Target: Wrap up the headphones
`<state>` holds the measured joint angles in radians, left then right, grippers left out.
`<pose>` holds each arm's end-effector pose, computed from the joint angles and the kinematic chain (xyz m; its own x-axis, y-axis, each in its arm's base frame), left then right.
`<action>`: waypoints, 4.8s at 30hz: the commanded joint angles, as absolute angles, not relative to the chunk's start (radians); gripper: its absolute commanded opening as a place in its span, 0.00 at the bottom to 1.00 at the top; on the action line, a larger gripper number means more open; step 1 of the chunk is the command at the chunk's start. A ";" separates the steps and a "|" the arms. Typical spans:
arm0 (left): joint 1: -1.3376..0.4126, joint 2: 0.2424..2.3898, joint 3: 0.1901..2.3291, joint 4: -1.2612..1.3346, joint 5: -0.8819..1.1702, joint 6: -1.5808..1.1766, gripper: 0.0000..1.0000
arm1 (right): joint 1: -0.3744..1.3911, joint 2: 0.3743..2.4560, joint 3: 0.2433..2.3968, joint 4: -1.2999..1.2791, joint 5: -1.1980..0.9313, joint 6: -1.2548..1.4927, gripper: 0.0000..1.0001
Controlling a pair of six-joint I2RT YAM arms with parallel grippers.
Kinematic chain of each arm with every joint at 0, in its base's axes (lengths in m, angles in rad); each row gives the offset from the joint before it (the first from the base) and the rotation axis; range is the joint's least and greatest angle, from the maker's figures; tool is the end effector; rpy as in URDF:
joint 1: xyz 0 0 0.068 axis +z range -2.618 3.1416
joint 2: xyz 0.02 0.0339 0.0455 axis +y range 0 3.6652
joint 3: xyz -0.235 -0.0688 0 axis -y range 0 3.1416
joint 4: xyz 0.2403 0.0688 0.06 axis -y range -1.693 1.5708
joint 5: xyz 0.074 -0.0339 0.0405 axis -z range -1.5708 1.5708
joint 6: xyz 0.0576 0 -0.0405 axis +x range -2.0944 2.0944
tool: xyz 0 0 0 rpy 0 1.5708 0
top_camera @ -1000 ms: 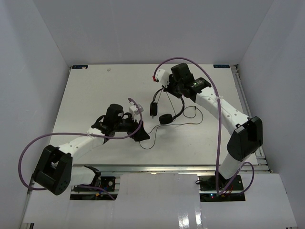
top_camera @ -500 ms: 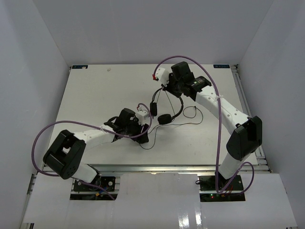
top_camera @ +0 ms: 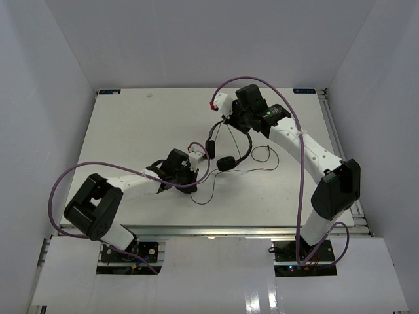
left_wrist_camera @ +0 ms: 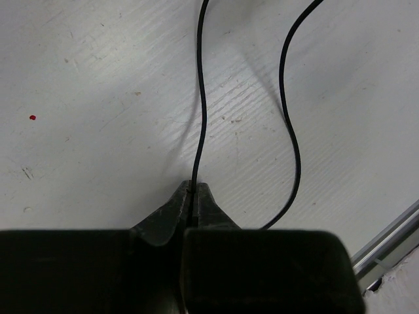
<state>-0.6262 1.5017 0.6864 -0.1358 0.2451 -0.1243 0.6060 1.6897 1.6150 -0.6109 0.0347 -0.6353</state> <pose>0.2249 -0.1799 0.1084 -0.7392 0.3862 -0.5518 0.5957 0.7572 -0.2680 0.3248 0.2227 0.3054 -0.0942 -0.7868 -0.6100 -0.7492 0.4595 -0.4770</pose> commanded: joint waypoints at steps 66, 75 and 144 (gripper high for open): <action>-0.204 1.603 1.506 -0.261 0.637 -0.315 0.00 | 0.612 1.641 1.494 -0.555 -0.004 -0.637 0.08; -0.204 1.558 1.517 -0.326 0.685 -0.293 0.00 | 0.620 1.692 1.561 -0.552 0.108 -0.621 0.08; -0.258 1.577 1.435 -0.206 0.851 -0.602 0.01 | 0.645 1.957 1.969 -0.459 0.370 -0.497 0.08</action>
<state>-0.2445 1.5695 1.4750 -0.3198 0.8236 -0.4750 0.6503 1.9458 1.9061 -0.5198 0.3847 -0.6043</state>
